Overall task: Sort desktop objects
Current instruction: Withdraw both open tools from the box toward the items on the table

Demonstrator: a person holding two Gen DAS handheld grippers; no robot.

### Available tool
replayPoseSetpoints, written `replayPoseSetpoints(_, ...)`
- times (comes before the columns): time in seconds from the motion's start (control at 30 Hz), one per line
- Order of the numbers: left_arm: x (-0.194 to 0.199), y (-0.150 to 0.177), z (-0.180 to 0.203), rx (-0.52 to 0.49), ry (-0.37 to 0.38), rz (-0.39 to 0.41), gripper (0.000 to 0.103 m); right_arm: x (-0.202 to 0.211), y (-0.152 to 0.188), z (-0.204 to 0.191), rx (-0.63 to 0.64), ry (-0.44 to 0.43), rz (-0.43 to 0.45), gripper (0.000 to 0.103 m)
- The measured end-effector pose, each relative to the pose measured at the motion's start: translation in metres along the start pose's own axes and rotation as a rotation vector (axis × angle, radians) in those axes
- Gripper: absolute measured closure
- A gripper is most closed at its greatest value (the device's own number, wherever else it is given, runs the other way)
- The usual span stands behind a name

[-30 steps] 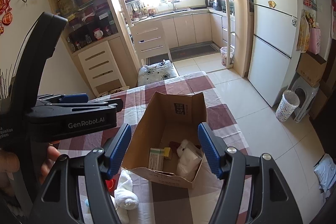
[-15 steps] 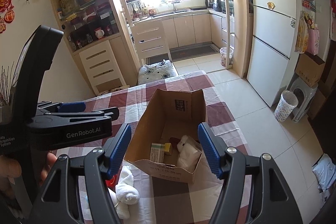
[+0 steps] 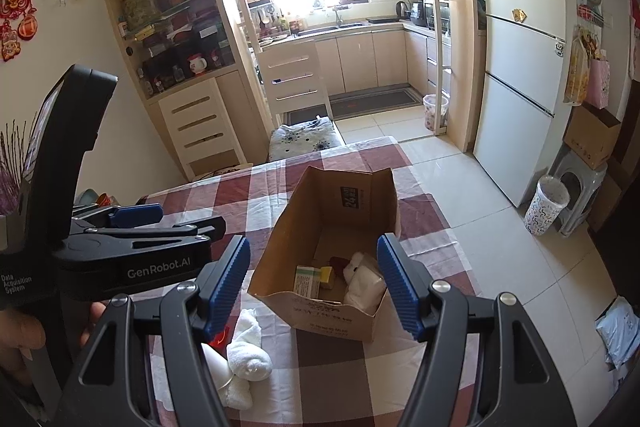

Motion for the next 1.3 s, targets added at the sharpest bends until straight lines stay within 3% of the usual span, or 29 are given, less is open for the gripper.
replayPoseSetpoints(0.57,0.013,0.026,0.004,0.01,-0.013,-0.018,0.028,0.012,0.016,-0.006,0.023,-0.02,-0.002,0.033)
replayPoseSetpoints(1.3,-0.002,0.081,-0.007,0.051,-0.035,-0.127,0.028,0.009,0.057,-0.013,0.041,-0.034,-0.072,0.03)
Point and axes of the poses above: each gripper's, at about its wrist camera, not at the fingertips, and x roughly against the way its jaws point, z to its right, y to its underside, the point moved 5 cm from there along -x, roughly the way its jaws point, and after that the axes turned 2 degrees about x, right-handed, at the moved point
